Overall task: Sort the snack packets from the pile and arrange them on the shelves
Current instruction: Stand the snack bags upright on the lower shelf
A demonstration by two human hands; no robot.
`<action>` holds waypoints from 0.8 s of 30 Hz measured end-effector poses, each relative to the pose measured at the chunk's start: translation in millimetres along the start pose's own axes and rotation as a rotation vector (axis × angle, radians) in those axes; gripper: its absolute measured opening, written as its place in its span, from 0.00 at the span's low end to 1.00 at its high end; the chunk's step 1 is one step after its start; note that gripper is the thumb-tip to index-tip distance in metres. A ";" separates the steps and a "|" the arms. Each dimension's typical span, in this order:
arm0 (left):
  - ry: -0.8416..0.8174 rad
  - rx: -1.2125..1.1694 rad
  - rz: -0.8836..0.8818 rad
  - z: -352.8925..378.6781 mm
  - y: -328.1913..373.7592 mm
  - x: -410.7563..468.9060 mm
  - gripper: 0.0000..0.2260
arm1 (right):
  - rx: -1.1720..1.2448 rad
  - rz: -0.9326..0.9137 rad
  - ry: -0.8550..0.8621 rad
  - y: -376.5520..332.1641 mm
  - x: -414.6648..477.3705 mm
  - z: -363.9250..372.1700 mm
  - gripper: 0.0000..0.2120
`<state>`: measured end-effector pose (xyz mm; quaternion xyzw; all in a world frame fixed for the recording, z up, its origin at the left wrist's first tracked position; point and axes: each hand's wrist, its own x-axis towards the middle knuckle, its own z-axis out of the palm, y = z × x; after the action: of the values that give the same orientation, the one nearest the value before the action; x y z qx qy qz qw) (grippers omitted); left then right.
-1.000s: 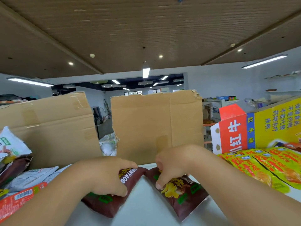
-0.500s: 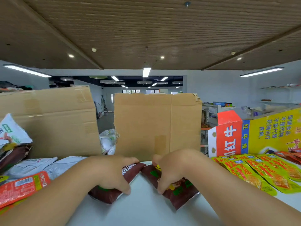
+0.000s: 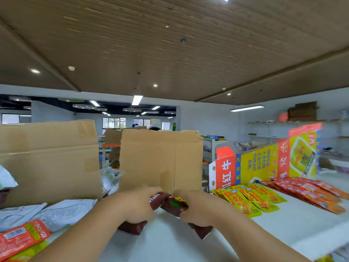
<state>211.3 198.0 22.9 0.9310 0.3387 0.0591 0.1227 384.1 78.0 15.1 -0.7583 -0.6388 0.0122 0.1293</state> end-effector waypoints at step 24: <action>0.089 -0.386 0.687 199.4 446.3 3.1 0.36 | 0.014 0.609 0.360 327.2 -416.4 -85.1 0.27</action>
<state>527.2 -168.1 -49.2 0.9464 -0.0049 0.1998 0.2536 639.3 -391.4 -33.0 -0.9032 -0.3501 -0.0793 0.2354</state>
